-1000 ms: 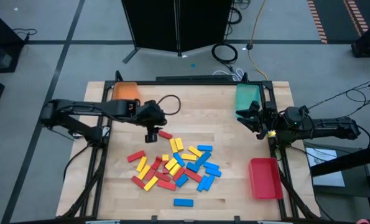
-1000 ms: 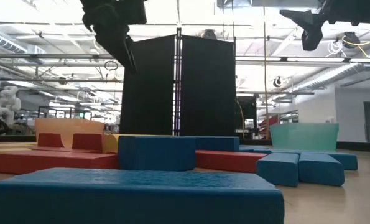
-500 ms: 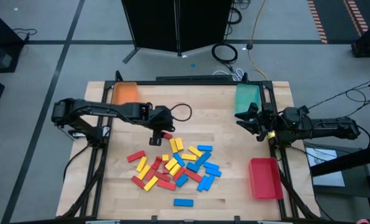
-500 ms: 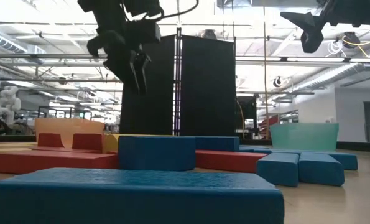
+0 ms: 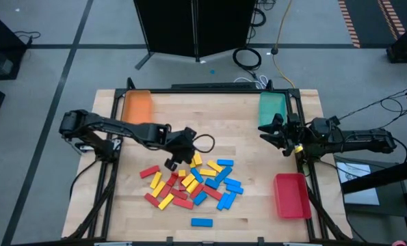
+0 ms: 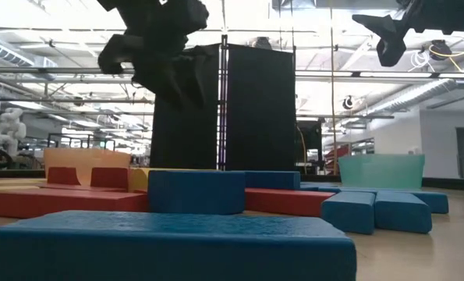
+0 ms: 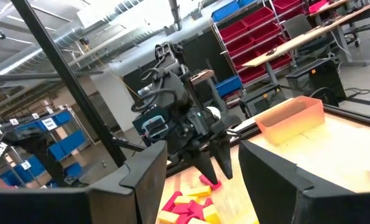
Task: Sort blocks
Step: Put the yellow block into the orange bin
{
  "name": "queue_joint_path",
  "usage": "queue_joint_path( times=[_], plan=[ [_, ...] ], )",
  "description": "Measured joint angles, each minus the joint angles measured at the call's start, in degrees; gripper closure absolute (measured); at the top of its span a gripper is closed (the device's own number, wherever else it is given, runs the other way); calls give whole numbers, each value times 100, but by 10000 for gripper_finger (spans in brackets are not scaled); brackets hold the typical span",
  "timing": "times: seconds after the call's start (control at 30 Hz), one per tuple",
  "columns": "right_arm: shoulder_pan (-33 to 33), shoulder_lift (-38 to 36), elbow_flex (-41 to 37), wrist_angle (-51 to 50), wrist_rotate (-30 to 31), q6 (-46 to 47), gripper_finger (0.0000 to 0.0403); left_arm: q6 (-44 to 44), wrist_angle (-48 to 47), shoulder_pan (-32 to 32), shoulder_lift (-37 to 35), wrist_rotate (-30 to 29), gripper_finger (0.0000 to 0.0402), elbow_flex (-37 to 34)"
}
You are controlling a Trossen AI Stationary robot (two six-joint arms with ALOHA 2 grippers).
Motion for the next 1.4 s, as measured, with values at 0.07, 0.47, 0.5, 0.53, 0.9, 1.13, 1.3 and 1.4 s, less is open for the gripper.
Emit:
queue_joint_path(
  times=[0.07, 0.47, 0.5, 0.53, 0.9, 1.13, 1.3, 1.4],
  plan=[
    [0, 2, 0, -15, 0, 0, 209, -73, 105, -36, 62, -5, 210, 10],
    [0, 0, 0, -158, 2, 107, 209, -436, 368, -476, 74, 198, 210, 2],
    [0, 0, 0, -159, 2, 107, 209, -384, 478, -507, 73, 242, 210, 2],
    [0, 2, 0, -159, 2, 107, 209, -335, 599, -533, 72, 260, 210, 2],
    [0, 0, 0, -315, 13, 214, 209, -2870, 1766, -294, 70, 149, 210, 2],
    [0, 2, 0, -854, 13, 64, 209, -2947, 1485, -244, 70, -52, 210, 3],
    [0, 2, 0, -1018, 3, 103, 209, -5170, 1134, 239, 348, -51, 210, 4],
    [0, 2, 0, -1014, 2, 147, 209, -6646, 1196, 421, 459, -17, 210, 4]
  ],
)
